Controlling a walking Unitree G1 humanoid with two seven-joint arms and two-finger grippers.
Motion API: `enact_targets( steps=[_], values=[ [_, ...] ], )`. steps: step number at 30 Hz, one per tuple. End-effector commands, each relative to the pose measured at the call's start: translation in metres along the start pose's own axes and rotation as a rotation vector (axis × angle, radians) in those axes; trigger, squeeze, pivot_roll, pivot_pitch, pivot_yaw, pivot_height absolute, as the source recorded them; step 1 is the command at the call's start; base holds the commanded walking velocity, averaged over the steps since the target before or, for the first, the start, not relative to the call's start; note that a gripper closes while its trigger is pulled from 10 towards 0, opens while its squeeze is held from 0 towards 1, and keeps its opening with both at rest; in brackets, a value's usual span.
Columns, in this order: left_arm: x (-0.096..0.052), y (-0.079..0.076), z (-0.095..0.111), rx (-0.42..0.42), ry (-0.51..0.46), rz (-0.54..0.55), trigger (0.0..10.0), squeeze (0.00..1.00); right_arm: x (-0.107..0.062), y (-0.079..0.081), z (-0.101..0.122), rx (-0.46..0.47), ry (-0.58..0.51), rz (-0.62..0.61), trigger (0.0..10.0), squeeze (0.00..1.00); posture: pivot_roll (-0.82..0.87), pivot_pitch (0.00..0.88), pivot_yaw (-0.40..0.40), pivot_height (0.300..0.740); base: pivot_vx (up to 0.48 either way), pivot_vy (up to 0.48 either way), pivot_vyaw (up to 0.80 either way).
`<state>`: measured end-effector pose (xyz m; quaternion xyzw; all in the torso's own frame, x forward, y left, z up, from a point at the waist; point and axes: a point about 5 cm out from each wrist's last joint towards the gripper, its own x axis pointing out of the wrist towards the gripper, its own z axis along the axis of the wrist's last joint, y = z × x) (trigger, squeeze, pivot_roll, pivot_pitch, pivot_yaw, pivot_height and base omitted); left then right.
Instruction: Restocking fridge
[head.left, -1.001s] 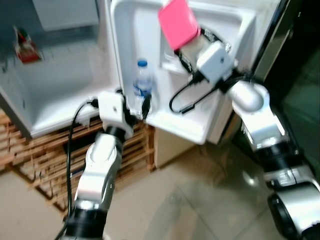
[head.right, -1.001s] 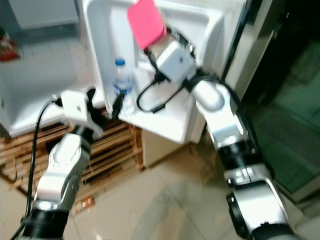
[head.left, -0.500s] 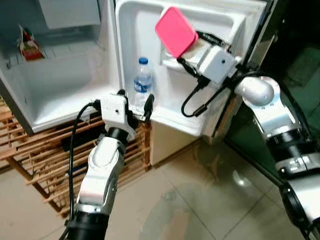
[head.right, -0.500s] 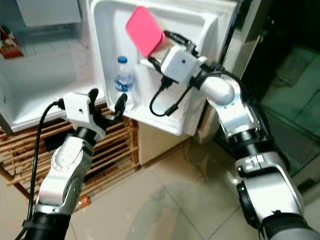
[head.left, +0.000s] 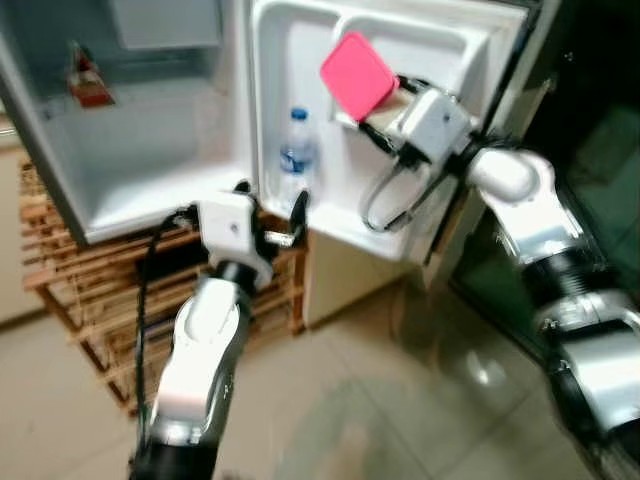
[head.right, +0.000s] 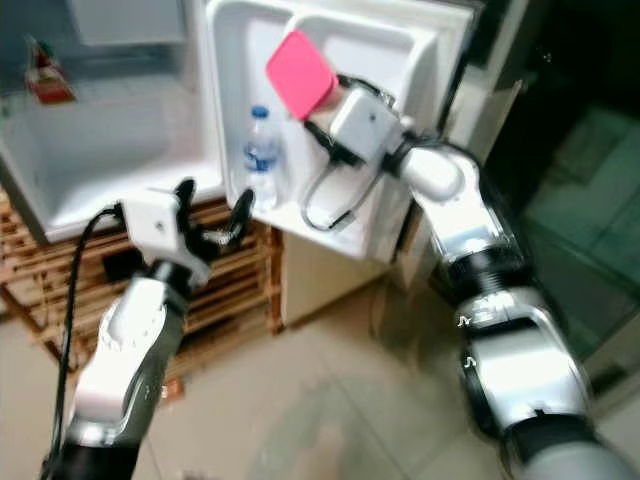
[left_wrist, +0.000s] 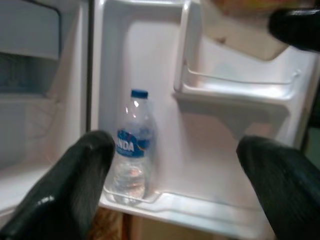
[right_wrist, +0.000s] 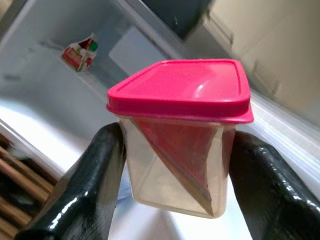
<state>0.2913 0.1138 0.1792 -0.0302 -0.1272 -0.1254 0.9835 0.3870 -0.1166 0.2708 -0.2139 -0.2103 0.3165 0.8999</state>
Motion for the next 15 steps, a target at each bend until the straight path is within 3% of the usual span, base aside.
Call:
enact_targets(
  steps=[1, 4, 6, 7, 8, 10, 11, 12, 14, 15],
  values=[
    [0.001, 0.001, 0.005, 0.002, -0.013, 0.010, 10.0, 0.00, -0.004, -0.011, 0.006, 0.155, -0.050, -0.050, 0.0, 0.00, -0.08, 0.000, -0.028, 0.740, 0.000, 0.000, 0.00],
    [0.001, 0.000, 0.005, 0.001, -0.013, 0.011, 10.0, 0.00, -0.003, -0.008, 0.010, 0.224, -0.081, -0.039, 0.0, 0.00, -0.08, 0.000, -0.028, 0.740, 0.000, 0.000, 0.00],
    [0.000, 0.000, 0.004, -0.002, -0.006, 0.027, 10.0, 0.00, -0.005, 0.001, 0.018, 0.355, -0.118, -0.014, 0.0, 0.00, -0.08, 0.000, -0.033, 0.740, 0.000, 0.000, 0.00],
    [0.000, 0.000, 0.004, -0.002, -0.006, 0.027, 10.0, 0.00, -0.005, 0.001, 0.018, 0.355, -0.118, -0.014, 0.0, 0.00, -0.08, 0.000, -0.033, 0.740, 0.000, 0.000, 0.00],
    [-0.001, 0.002, 0.004, -0.003, -0.002, 0.043, 10.0, 0.00, -0.008, 0.007, 0.019, 0.422, -0.123, -0.007, 0.0, 0.00, -0.08, 0.000, -0.035, 0.740, 0.000, 0.000, 0.00],
    [-0.007, 0.013, 0.000, -0.004, 0.031, 0.129, 10.0, 0.00, -0.022, 0.037, 0.007, 0.677, -0.085, -0.005, 0.0, 0.00, -0.08, 0.000, -0.041, 0.740, 0.000, 0.000, 0.00],
    [-0.007, 0.013, 0.000, -0.004, 0.031, 0.129, 10.0, 0.00, -0.022, 0.037, 0.007, 0.677, -0.085, -0.005, 0.0, 0.00, -0.08, 0.000, -0.041, 0.740, 0.000, 0.000, 0.00],
    [-0.014, 0.027, -0.005, -0.011, 0.078, 0.226, 10.0, 0.00, -0.042, 0.073, -0.016, 0.874, 0.029, -0.004, 0.0, 0.00, -0.08, 0.000, -0.036, 0.740, 0.000, 0.000, 0.00],
    [-0.017, 0.038, -0.006, 0.021, 0.111, 0.305, 10.0, 0.00, -0.068, 0.104, -0.053, 0.864, 0.215, -0.022, 0.0, 0.00, -0.08, 0.000, -0.023, 0.740, 0.000, 0.000, 0.00],
    [-0.018, 0.040, -0.005, 0.030, 0.114, 0.327, 10.0, 0.00, -0.077, 0.112, -0.064, 0.839, 0.276, -0.029, 0.0, 0.00, -0.09, 0.000, -0.020, 0.740, 0.000, 0.000, 0.00]
  ],
)
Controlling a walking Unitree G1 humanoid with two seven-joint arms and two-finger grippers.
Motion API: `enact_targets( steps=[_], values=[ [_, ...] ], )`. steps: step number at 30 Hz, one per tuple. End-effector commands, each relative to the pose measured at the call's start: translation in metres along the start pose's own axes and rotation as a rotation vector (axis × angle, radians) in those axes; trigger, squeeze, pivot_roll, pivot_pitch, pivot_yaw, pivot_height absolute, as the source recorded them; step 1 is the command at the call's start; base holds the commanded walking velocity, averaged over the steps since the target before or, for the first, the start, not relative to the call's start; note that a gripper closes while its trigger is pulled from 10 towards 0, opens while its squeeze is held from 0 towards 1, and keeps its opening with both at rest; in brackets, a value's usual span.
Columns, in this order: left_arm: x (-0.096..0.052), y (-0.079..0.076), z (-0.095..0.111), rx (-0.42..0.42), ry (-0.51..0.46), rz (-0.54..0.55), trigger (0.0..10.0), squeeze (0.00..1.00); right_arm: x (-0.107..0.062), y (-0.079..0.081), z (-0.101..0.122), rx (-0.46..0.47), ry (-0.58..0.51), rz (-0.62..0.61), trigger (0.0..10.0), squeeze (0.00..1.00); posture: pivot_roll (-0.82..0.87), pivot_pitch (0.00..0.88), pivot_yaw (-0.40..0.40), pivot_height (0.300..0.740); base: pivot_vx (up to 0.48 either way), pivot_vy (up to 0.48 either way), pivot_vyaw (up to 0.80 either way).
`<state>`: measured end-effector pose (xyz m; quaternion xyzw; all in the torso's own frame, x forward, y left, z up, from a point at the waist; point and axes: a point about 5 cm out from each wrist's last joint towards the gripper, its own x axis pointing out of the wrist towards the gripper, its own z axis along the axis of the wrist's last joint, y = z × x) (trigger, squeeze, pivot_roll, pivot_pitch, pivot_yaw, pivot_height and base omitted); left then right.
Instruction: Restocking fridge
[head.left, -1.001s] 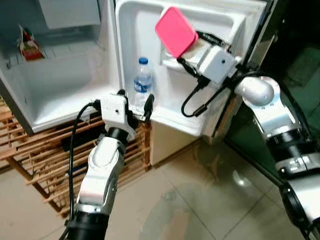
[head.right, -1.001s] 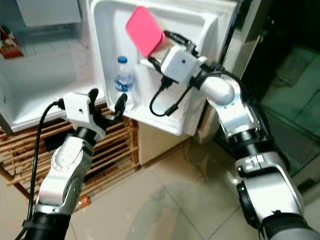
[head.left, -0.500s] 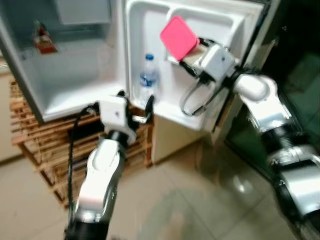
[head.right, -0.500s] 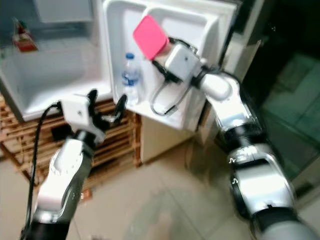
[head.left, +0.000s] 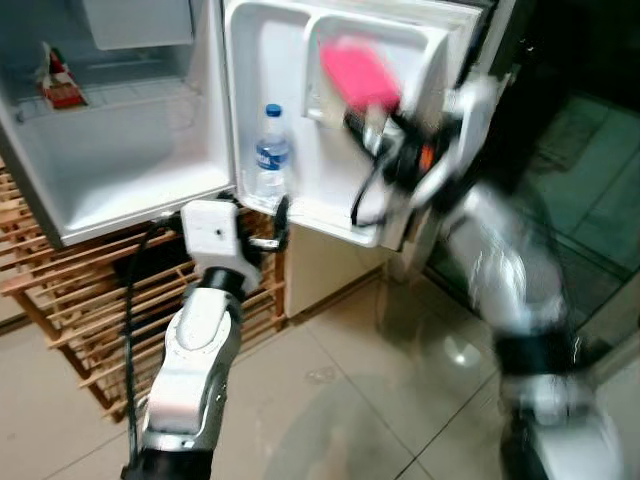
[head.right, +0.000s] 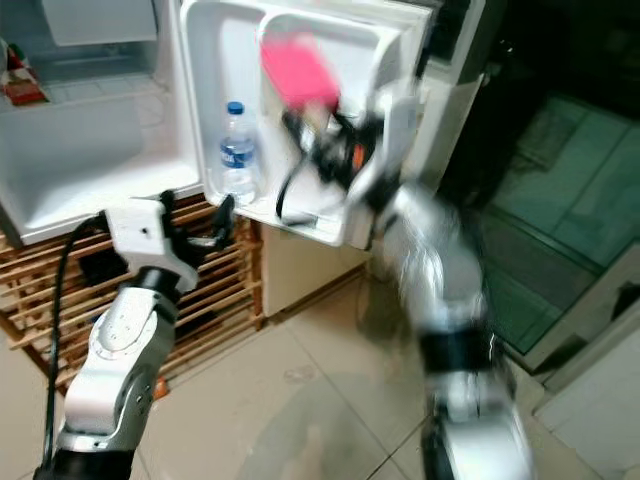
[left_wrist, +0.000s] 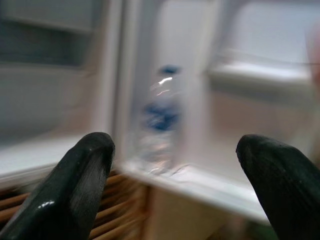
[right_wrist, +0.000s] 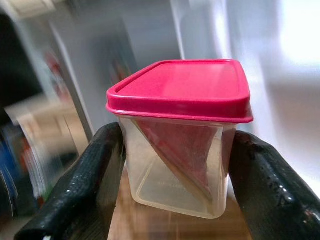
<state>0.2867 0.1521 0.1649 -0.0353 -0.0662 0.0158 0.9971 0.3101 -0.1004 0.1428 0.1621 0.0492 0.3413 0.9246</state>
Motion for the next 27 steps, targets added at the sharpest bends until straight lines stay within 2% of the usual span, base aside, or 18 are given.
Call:
enact_targets(
  steps=[1, 2, 3, 7, 11, 17, 22, 27],
  values=[
    [0.002, 0.004, 0.007, 0.025, -0.014, 0.039, 10.0, 0.00, -0.006, -0.013, -0.010, -0.121, 0.077, -0.089, 0.0, 0.00, -0.09, 0.000, -0.013, 0.740, 0.000, 0.000, 0.00],
    [0.002, 0.004, 0.007, 0.025, -0.014, 0.039, 10.0, 0.00, -0.006, -0.013, -0.010, -0.121, 0.077, -0.089, 0.0, 0.00, -0.09, 0.000, -0.013, 0.740, 0.000, 0.000, 0.00],
    [0.005, 0.002, 0.009, 0.031, -0.024, 0.027, 10.0, 0.00, -0.011, -0.022, -0.016, -0.213, 0.126, -0.154, 0.0, 0.00, -0.09, 0.000, -0.003, 0.740, 0.000, 0.000, 0.00],
    [0.011, -0.004, 0.007, 0.037, -0.006, 0.001, 10.0, 0.00, -0.017, -0.039, -0.008, -0.222, 0.141, -0.280, 0.0, 0.00, -0.10, 0.000, 0.015, 0.740, 0.000, 0.447, 0.00],
    [0.014, -0.006, 0.009, 0.056, -0.013, -0.009, 10.0, 0.00, -0.016, -0.036, -0.001, -0.230, 0.123, -0.291, 0.0, 0.00, -0.11, 0.000, 0.018, 0.740, 0.124, 0.427, 0.00],
    [0.020, -0.006, 0.011, 0.072, -0.019, 0.000, 10.0, 0.00, 0.001, -0.023, 0.008, -0.286, 0.078, -0.228, 0.0, 0.00, -0.10, 0.000, 0.014, 0.740, 0.292, 0.382, 0.00],
    [0.020, -0.007, 0.010, 0.069, -0.020, -0.002, 10.0, 0.00, 0.006, -0.019, 0.009, -0.294, 0.075, -0.210, 0.0, 0.00, -0.10, 0.000, 0.011, 0.740, 0.312, 0.365, 0.00],
    [0.024, -0.012, 0.011, 0.078, -0.026, -0.053, 10.0, 0.00, 0.012, -0.015, 0.018, -0.355, 0.052, -0.179, 0.0, 0.00, -0.10, 0.000, 0.013, 0.740, 0.380, 0.244, 0.00]
  ],
)
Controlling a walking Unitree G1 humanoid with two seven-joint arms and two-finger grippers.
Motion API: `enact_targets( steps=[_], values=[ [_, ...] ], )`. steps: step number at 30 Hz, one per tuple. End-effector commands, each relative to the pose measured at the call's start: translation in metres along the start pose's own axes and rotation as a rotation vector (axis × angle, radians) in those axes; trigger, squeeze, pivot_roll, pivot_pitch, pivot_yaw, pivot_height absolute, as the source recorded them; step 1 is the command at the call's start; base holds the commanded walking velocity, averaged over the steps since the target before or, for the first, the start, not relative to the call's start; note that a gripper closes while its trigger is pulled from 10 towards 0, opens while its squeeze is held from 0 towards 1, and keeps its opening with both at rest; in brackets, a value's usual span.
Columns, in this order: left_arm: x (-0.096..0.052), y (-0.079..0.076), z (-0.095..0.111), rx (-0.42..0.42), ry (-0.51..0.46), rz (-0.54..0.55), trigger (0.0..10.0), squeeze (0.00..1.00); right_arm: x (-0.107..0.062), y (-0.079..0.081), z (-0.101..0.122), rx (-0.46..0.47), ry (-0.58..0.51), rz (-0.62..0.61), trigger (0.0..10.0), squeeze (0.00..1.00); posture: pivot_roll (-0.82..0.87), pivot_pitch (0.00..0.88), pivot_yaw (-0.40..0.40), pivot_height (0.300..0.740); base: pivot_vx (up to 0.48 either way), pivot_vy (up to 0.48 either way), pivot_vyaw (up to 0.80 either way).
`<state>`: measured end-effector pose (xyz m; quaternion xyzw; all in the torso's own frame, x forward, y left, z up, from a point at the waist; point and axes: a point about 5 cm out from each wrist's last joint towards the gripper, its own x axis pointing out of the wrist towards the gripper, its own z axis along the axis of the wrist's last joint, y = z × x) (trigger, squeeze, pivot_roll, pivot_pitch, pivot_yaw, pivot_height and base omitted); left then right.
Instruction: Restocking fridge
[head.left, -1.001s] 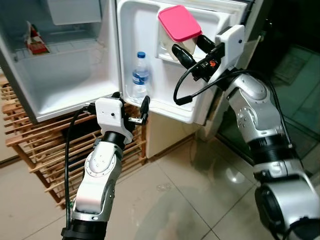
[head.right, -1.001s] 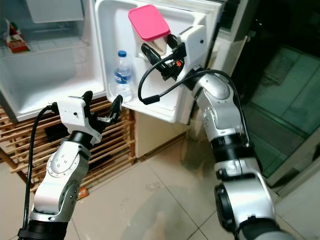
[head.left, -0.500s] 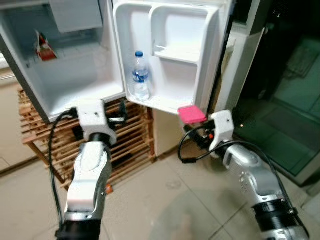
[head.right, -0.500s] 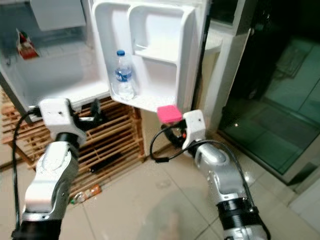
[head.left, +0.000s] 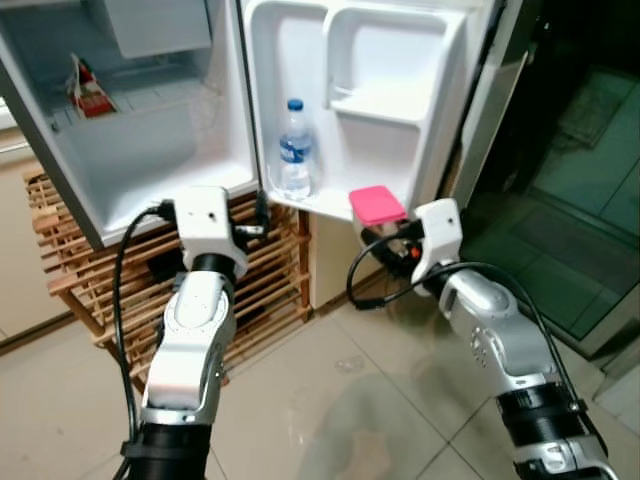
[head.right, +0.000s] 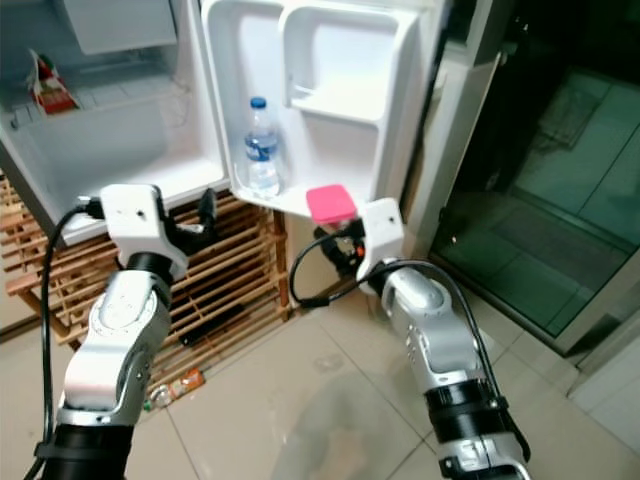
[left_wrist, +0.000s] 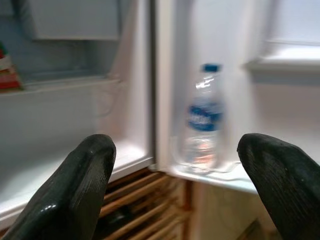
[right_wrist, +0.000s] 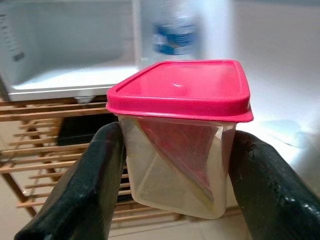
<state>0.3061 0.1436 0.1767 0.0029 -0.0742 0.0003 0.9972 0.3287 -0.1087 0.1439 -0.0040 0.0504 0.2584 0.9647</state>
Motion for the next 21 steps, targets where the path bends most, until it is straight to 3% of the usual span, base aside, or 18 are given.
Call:
enact_targets(
  steps=[1, 8, 11, 12, 21],
  values=[
    [0.004, -0.003, 0.003, 0.003, -0.009, -0.022, 10.0, 0.00, 0.003, -0.001, 0.012, -0.040, -0.041, 0.010, 0.0, 0.00, -0.10, 0.000, 0.013, 0.740, 0.424, 0.000, 0.00],
    [0.008, -0.012, -0.001, 0.004, 0.019, -0.120, 10.0, 0.00, 0.001, -0.007, 0.011, 0.042, -0.039, -0.051, 0.0, 0.00, -0.10, 0.000, 0.014, 0.740, 0.446, 0.000, 0.00],
    [0.008, -0.014, -0.002, 0.000, 0.020, -0.144, 10.0, 0.00, -0.004, -0.016, 0.008, 0.143, -0.044, -0.181, 0.0, 0.00, -0.10, 0.000, 0.020, 0.740, 0.458, 0.000, 0.00],
    [0.008, -0.015, -0.003, -0.005, 0.019, -0.151, 10.0, 0.00, -0.009, -0.025, 0.005, 0.231, -0.046, -0.274, 0.0, 0.00, -0.11, 0.000, 0.025, 0.740, 0.458, 0.000, 0.00],
    [0.009, -0.020, -0.003, -0.011, 0.010, -0.190, 10.0, 0.00, -0.020, -0.035, -0.002, 0.264, -0.032, -0.354, 0.0, 0.00, -0.13, 0.000, 0.039, 0.740, 0.406, 0.000, 0.00]
  ],
)
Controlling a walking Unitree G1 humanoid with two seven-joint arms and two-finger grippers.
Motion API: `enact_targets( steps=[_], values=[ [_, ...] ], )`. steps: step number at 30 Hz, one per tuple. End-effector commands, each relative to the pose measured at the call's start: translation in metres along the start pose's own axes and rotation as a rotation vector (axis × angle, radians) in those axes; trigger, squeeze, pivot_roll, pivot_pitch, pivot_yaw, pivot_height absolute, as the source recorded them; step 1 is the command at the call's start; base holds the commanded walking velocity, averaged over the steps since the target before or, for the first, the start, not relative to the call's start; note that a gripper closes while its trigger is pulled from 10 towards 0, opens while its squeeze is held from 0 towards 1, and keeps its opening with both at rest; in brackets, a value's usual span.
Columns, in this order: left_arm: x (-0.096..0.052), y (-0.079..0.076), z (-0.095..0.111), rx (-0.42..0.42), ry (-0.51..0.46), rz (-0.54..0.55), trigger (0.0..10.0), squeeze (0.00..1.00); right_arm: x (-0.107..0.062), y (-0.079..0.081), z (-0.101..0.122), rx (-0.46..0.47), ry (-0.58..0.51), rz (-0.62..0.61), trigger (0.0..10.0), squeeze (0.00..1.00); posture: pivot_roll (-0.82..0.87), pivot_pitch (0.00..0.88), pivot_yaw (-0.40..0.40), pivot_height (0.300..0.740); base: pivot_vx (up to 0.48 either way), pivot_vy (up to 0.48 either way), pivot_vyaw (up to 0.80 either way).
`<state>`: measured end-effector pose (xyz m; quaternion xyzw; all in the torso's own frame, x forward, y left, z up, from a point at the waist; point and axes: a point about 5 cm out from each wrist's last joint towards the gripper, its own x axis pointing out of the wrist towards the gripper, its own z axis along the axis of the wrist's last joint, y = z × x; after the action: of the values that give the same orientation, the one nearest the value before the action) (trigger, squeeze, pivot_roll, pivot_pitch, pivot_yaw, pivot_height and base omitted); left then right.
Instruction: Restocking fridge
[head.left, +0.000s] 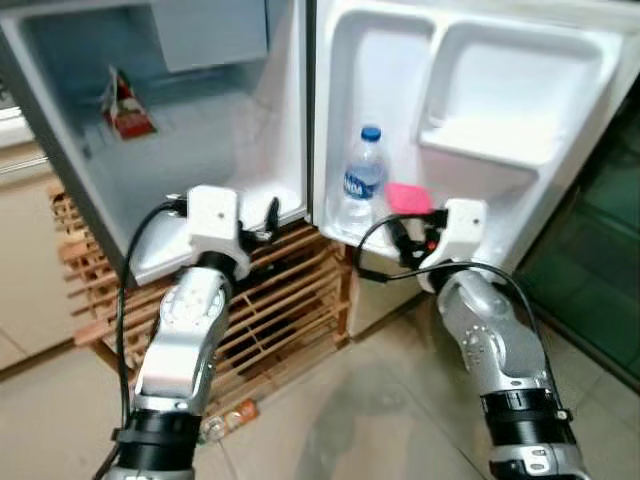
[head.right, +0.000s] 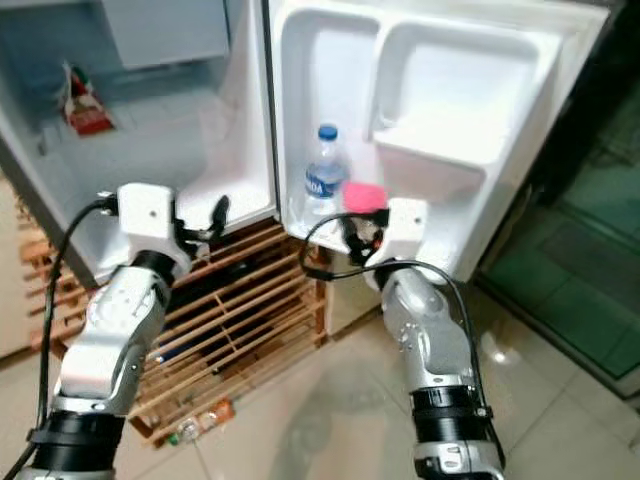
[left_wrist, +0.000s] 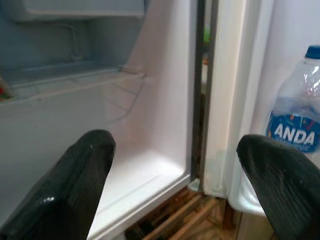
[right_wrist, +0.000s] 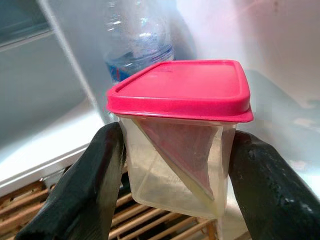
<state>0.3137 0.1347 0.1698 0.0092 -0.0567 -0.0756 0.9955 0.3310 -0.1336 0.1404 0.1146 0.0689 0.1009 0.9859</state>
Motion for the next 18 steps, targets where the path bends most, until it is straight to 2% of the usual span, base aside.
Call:
enact_targets(
  steps=[1, 8, 13, 15, 18],
  values=[
    [0.005, -0.011, 0.005, -0.014, -0.026, -0.037, 10.0, 0.00, -0.006, -0.015, 0.005, 0.022, 0.002, -0.054, 0.0, 0.00, -0.13, 0.000, 0.039, 0.740, 0.000, 0.000, 0.00],
    [0.005, -0.010, 0.004, -0.013, -0.017, -0.041, 10.0, 0.00, -0.008, -0.016, -0.002, 0.013, 0.057, -0.009, 0.0, 0.00, -0.14, 0.000, 0.056, 0.740, 0.000, 0.000, 0.00],
    [0.004, -0.006, 0.006, -0.006, -0.018, -0.055, 10.0, 0.00, -0.009, -0.017, 0.000, -0.115, 0.108, 0.101, 0.0, 0.00, -0.14, 0.000, 0.076, 0.740, 0.000, 0.000, 0.00],
    [0.004, -0.006, 0.007, -0.005, -0.019, -0.055, 10.0, 0.00, -0.009, -0.018, 0.000, -0.132, 0.112, 0.108, 0.0, 0.00, -0.14, 0.000, 0.076, 0.740, 0.000, 0.000, 0.00],
    [0.003, -0.004, 0.006, -0.005, -0.018, -0.053, 10.0, 0.00, -0.009, -0.027, -0.004, -0.218, 0.160, 0.131, 0.0, 0.00, -0.14, 0.000, 0.071, 0.740, 0.000, 0.000, 0.00]
  ],
)
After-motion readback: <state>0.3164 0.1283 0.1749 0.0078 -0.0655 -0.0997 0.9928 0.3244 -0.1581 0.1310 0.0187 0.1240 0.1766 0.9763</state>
